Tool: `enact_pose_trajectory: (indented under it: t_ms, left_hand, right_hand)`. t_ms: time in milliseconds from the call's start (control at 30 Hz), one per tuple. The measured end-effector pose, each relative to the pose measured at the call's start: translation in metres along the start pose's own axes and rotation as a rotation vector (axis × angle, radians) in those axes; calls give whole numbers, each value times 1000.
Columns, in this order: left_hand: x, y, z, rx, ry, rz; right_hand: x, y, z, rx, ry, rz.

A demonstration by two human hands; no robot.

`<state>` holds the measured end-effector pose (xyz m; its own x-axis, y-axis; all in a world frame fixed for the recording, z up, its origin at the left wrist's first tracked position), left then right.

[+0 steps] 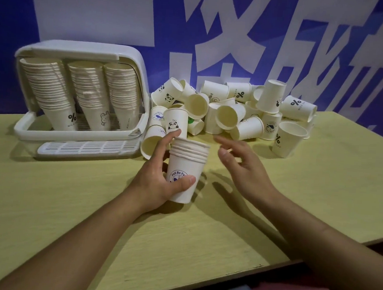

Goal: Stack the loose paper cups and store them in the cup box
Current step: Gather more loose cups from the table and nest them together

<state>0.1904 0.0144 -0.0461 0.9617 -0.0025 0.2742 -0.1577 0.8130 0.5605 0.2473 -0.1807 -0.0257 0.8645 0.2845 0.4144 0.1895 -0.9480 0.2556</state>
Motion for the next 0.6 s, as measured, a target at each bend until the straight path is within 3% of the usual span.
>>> enact_pose_trajectory:
  t_ms: [100,200,300,367,600]
  left_hand:
    - [-1,-1,3,19,-1,12]
    - [-2,-4,4,48,3,2]
    - [-3,-4,3,72,14,-7]
    - [-3,-4,4,79,17,-10]
    - [-4,-8,7,130,-4,-45]
  right_hand:
    - [15,50,21,-158,22,331]
    - [26,98,50,-284,-157,640]
    - [29,129,64,-306,-274,818]
    - [35,142,74,-273,-300,834]
    - [50,147,96,-154,-305,643]
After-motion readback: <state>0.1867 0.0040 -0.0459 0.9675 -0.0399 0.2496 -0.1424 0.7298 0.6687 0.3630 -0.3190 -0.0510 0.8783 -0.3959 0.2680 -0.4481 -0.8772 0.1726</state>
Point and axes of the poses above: each hand's wrist, its own x-axis towards the middle knuckle, its own y-axis out of the back of the hand, z = x × y, the point moved 6 cm from there along x, towards the middle knuckle, and after that the axes turned 13 degrees about x, right-handed, at the moved point
